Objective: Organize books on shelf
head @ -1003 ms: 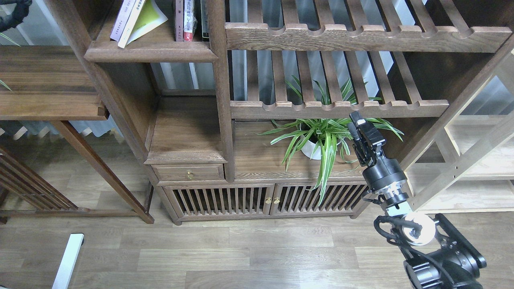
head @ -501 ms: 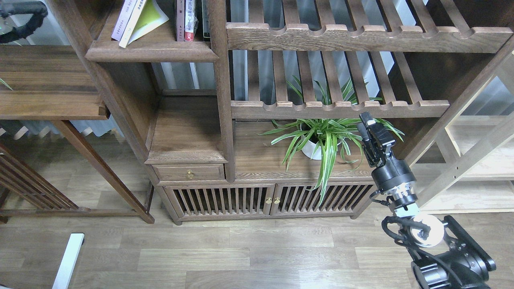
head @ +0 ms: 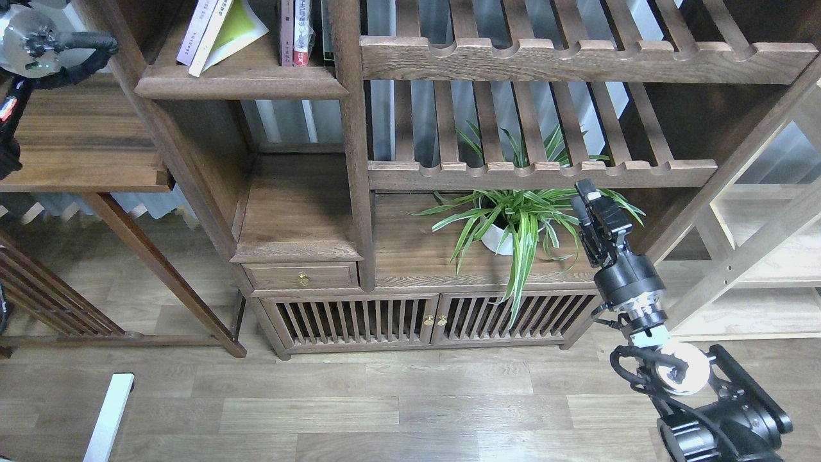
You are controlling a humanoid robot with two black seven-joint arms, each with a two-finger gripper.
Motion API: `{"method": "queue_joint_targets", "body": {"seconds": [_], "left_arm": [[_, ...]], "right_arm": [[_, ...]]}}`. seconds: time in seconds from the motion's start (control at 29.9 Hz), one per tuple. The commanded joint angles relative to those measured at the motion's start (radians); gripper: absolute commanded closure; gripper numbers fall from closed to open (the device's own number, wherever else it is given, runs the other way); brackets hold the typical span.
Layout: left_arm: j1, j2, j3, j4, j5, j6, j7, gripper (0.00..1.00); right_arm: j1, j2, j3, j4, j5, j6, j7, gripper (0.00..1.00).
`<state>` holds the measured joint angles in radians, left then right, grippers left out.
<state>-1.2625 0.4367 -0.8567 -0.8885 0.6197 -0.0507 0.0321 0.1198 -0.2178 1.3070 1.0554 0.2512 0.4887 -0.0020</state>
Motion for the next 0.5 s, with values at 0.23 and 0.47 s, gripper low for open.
{"method": "queue_joint_targets", "body": {"seconds": [0.23,0.47], "left_arm": [[0.005,0.008,0.021,-0.001,-0.001,-0.003,-0.012,0.81],[0.009,0.010,0.021,-0.001,0.000,-0.003,-0.011,0.70]], "right_arm": [[-0.006,0.000,0.000,0.000,0.000,0.000,0.000,0.46],[-0.006,0.000,0.000,0.000,0.000,0.000,0.002,0.46]]}}
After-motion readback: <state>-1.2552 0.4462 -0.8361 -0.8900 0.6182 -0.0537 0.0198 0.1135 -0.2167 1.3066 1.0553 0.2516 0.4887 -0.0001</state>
